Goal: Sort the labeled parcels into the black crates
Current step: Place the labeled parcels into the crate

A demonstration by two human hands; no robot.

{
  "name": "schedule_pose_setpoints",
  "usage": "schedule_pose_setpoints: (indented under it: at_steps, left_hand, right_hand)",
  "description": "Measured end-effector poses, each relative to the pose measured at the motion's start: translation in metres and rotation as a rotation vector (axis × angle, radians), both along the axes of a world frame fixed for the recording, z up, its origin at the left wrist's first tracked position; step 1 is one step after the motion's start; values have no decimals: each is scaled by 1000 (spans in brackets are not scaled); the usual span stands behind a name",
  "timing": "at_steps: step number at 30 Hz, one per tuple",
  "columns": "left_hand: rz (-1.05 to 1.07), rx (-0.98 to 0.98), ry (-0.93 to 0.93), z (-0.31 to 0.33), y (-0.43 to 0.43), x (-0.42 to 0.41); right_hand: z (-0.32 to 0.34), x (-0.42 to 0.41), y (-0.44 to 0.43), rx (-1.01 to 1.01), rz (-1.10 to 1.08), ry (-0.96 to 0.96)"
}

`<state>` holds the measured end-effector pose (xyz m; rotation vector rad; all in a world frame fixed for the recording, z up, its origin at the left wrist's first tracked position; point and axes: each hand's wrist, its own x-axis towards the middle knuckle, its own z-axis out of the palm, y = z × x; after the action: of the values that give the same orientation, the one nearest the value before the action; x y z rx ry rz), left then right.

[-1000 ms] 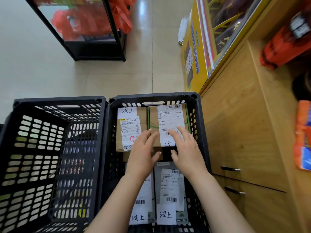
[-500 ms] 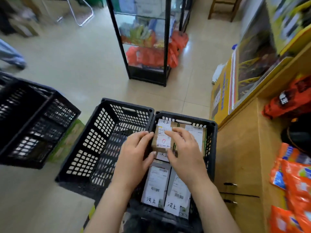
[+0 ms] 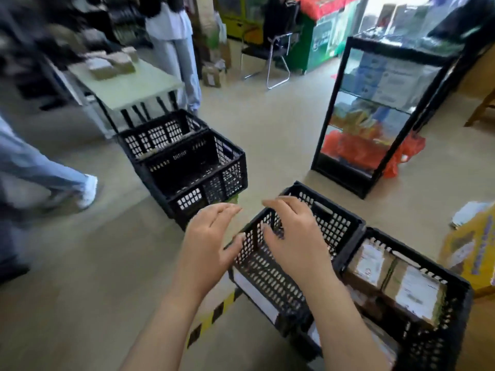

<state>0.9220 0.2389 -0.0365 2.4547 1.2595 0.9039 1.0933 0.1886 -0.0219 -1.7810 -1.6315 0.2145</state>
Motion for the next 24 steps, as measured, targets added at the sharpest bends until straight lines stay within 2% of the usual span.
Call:
schedule_pose_setpoints:
  at_steps: [5, 12, 24]
  left_hand:
    - [196, 3, 63, 17, 9, -152]
    - [532, 5, 108, 28, -6, -332]
    - [1065, -85, 35, 19, -49, -490]
  right_hand:
    - [12, -139, 47, -53, 249, -20]
    - [17, -321, 88, -67, 594, -160]
    - [11, -525, 134, -77, 1152, -187]
